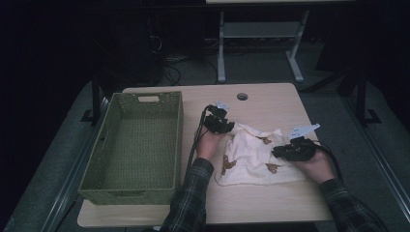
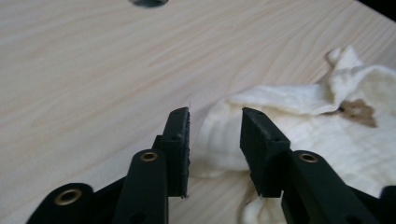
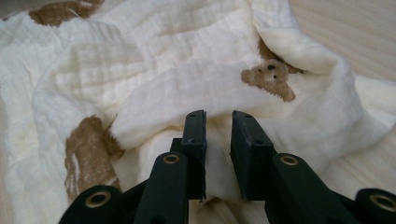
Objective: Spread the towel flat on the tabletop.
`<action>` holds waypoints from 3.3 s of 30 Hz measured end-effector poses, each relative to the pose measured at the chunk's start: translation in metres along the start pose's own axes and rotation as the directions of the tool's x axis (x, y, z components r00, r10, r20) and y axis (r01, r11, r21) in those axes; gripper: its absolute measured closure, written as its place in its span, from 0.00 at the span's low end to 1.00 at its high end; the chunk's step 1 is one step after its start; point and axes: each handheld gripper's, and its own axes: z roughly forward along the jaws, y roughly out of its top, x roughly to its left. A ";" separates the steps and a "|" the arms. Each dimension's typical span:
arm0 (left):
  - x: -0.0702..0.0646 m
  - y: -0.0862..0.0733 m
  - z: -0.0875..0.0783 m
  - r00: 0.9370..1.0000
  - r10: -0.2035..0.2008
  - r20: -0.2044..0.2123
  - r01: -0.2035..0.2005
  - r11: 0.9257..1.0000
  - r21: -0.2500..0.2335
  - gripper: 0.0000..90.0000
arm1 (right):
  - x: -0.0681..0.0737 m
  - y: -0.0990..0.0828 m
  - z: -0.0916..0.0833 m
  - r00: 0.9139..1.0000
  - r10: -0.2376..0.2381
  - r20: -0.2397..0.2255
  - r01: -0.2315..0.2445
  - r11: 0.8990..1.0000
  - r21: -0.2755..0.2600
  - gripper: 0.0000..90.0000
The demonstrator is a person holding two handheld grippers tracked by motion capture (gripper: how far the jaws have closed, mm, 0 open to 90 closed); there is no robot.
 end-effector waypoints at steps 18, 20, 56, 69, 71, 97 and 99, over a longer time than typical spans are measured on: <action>0.011 -0.015 0.012 1.000 -0.002 0.022 0.002 1.000 0.007 0.96 | 0.001 0.000 0.003 1.000 -0.008 -0.001 0.008 1.000 0.020 0.83; 0.013 -0.012 0.008 1.000 -0.002 -0.001 0.002 1.000 -0.001 0.96 | 0.001 0.000 0.004 1.000 -0.009 0.000 0.009 1.000 0.026 0.83; 0.030 0.007 -0.005 0.995 -0.026 -0.095 0.023 0.999 -0.031 0.96 | -0.093 0.034 0.014 0.992 0.096 0.081 -0.088 0.992 -0.089 0.76; 0.025 0.009 -0.007 0.996 -0.015 -0.091 0.012 0.999 -0.032 0.96 | -0.091 0.035 0.027 0.994 0.101 0.036 -0.100 0.995 -0.021 0.97; 0.025 0.009 -0.008 0.996 -0.012 -0.094 0.009 0.999 -0.033 0.96 | -0.090 0.037 0.020 0.994 0.096 0.061 -0.093 0.995 -0.046 0.97; 0.019 0.011 -0.010 0.997 0.006 -0.072 -0.008 0.999 -0.033 0.96 | -0.020 0.072 0.010 0.996 -0.060 -0.073 0.046 0.983 -0.179 0.88; 0.018 0.010 -0.009 0.997 0.003 -0.071 -0.006 0.999 -0.034 0.96 | -0.027 0.072 0.008 0.997 -0.055 -0.056 0.045 0.986 -0.158 0.88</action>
